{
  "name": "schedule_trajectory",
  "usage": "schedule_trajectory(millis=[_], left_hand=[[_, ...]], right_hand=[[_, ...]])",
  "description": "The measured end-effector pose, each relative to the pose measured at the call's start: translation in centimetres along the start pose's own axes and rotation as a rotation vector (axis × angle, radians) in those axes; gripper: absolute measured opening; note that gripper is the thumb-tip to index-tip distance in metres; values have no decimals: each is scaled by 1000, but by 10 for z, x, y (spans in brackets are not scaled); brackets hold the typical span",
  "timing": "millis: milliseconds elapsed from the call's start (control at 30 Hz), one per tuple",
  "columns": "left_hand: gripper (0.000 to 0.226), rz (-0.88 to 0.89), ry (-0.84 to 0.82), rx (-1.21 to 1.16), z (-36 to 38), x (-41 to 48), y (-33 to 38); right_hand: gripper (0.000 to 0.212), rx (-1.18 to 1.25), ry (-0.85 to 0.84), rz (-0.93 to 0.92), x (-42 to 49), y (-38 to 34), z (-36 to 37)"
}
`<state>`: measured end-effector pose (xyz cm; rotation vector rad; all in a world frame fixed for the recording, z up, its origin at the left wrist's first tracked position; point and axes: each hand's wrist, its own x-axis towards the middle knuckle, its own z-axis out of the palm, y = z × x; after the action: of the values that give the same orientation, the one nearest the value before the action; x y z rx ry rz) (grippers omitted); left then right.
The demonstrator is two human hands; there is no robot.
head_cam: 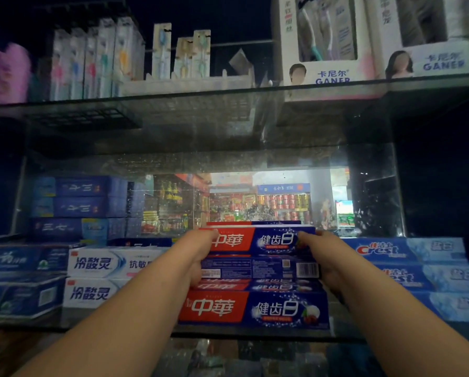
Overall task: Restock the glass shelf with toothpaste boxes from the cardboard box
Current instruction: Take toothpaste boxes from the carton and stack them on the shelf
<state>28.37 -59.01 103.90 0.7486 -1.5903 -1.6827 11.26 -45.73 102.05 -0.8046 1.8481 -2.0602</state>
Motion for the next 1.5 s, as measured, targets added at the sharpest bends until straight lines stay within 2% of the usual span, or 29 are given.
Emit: schedule_trajectory(millis=[167,333,500,600,833,1000,1067,1233,1367,1433,1500], left_hand=[[23,72,-9,-133,2,-6,-5],[23,121,-30,-93,5,-14,-7],[27,161,-28,-80,3,-13,-8],[42,172,17,-108,3,-12,-9],[21,166,15,-15,-7,-23,-11],[7,97,44,94,-16,-19,-11],[4,105,46,97,-17,-18,-10],[19,174,90,128,-13,-6,-16],[23,172,151,195,-4,-5,-15],[36,154,165,275,-2,-1,-12],[34,126,170,372,1,3,-9]], right_hand=[[47,135,-25,-142,-5,9,-2],[39,221,-81,-145,-10,23,-10],[40,178,-79,-196,-13,19,-19],[43,165,-59,-196,-13,15,-17],[21,18,-146,-66,-18,15,-19],[44,-63,-140,-103,-21,17,-19],[42,-48,-145,-144,-23,13,-17],[50,-73,-149,-257,-25,0,-12],[56,-149,-181,-144,-27,9,-7],[58,-119,-210,-69,-27,17,-6],[57,-89,-235,-29,-25,22,-7]])
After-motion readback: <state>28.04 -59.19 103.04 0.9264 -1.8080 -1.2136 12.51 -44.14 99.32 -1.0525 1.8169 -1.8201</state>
